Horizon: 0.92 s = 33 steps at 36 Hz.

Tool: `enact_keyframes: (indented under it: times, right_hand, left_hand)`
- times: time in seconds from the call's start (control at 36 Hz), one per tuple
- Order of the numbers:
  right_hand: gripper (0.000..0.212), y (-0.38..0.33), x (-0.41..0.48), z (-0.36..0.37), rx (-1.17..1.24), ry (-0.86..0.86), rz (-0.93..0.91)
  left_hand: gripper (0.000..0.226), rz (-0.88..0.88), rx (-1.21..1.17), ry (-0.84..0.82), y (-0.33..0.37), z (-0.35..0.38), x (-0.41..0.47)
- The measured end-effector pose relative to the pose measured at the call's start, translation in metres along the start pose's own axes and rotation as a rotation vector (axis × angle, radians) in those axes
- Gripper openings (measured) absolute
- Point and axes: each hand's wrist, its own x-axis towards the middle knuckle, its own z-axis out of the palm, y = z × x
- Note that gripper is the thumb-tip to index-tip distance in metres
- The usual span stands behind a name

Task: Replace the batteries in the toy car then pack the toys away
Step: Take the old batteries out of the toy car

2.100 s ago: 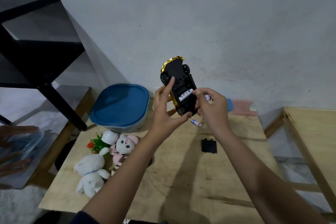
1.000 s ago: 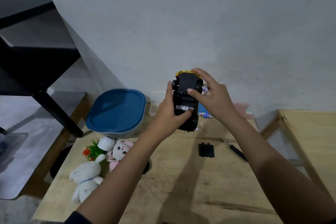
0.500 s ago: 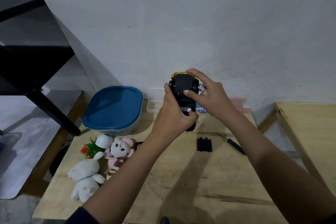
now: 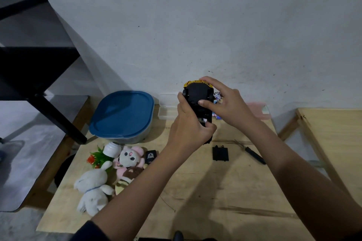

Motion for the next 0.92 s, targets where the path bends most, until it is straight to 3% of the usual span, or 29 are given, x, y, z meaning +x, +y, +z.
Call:
enact_keyframes:
  times: [0.92]
  right_hand:
    - [0.051,0.011,0.002,0.013,-0.012,0.006,0.066]
  left_hand:
    - [0.102,-0.007,0.047,-0.038,-0.007,0.002,0.006]
